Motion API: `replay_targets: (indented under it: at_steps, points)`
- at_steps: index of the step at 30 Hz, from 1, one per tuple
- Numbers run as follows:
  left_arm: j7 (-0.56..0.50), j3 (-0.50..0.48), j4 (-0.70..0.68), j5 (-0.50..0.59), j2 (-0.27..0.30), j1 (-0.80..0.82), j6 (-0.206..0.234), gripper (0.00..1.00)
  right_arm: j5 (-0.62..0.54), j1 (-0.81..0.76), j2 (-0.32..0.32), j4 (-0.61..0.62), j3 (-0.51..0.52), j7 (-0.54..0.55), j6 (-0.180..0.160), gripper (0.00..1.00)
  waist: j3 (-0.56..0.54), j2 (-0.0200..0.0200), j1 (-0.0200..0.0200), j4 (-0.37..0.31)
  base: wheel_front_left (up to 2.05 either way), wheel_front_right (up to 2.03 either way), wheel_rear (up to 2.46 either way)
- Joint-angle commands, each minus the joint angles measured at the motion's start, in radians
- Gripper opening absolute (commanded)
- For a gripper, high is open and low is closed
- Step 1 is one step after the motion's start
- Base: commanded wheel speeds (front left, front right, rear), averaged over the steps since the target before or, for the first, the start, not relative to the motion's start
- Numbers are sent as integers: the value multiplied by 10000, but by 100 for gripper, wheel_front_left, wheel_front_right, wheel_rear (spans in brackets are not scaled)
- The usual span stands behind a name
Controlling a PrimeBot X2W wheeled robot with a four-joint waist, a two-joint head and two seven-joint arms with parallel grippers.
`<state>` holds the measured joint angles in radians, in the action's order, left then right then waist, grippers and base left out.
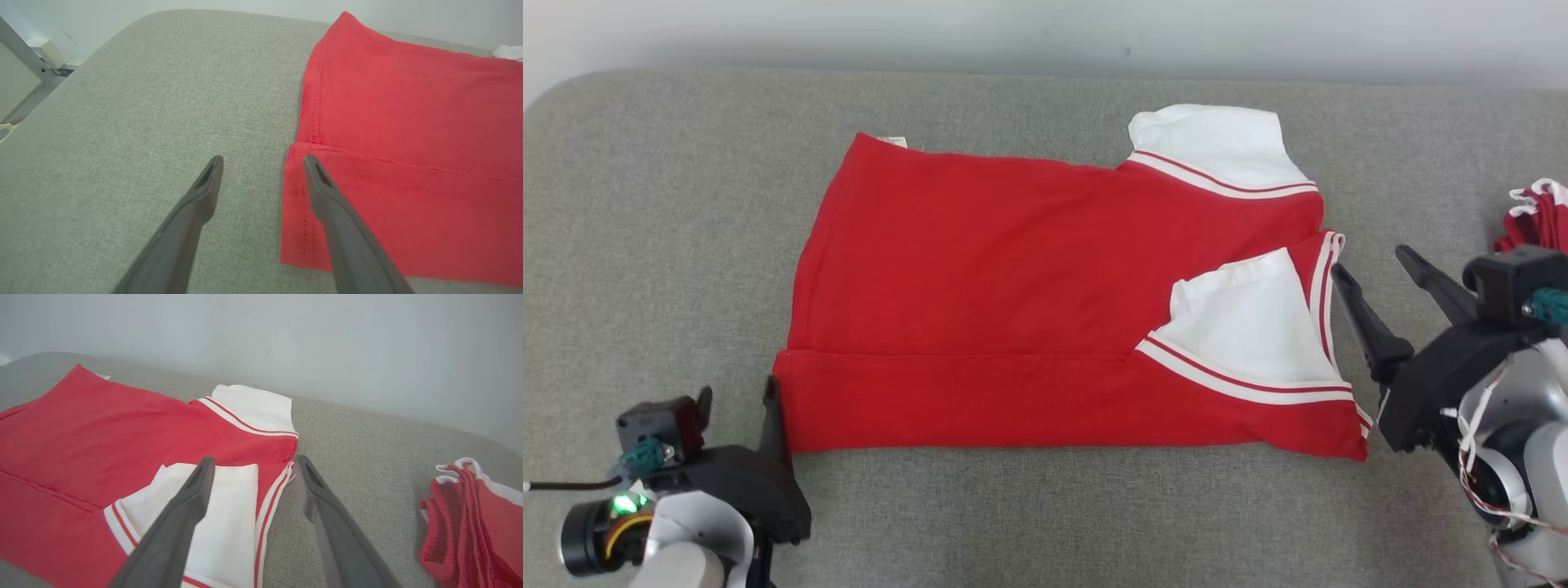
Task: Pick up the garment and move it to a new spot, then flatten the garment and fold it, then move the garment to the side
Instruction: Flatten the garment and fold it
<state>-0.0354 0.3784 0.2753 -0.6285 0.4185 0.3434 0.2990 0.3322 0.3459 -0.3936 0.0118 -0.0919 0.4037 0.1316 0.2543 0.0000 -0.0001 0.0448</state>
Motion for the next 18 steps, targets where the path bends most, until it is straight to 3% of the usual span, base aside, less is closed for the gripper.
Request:
replay_targets:
  at_steps: [1, 7, 14, 18]
  points:
    - [-23, -7, -124, -159, 47, -212, -3, 100, -61, -214, 85, 106, 100, 87, -24, 100, -113, 0, 1, -9, 0, 0, 0]
    - [-493, 165, -718, -325, 80, -794, 78, 100, -200, -1007, 439, 820, 691, 600, -24, 100, -171, 0, 1, -64, 0, 0, 0]
    - [-1067, 433, 4, -402, -178, -666, 294, 100, -224, -1329, 786, 1195, 670, 852, -22, 100, -119, 0, 1, -294, 0, 0, 0]
    - [-1351, 561, 310, -593, -330, -590, 166, 100, -186, -1384, 845, 1144, 697, 929, -22, 100, -101, 0, 1, -402, 0, 0, 0]
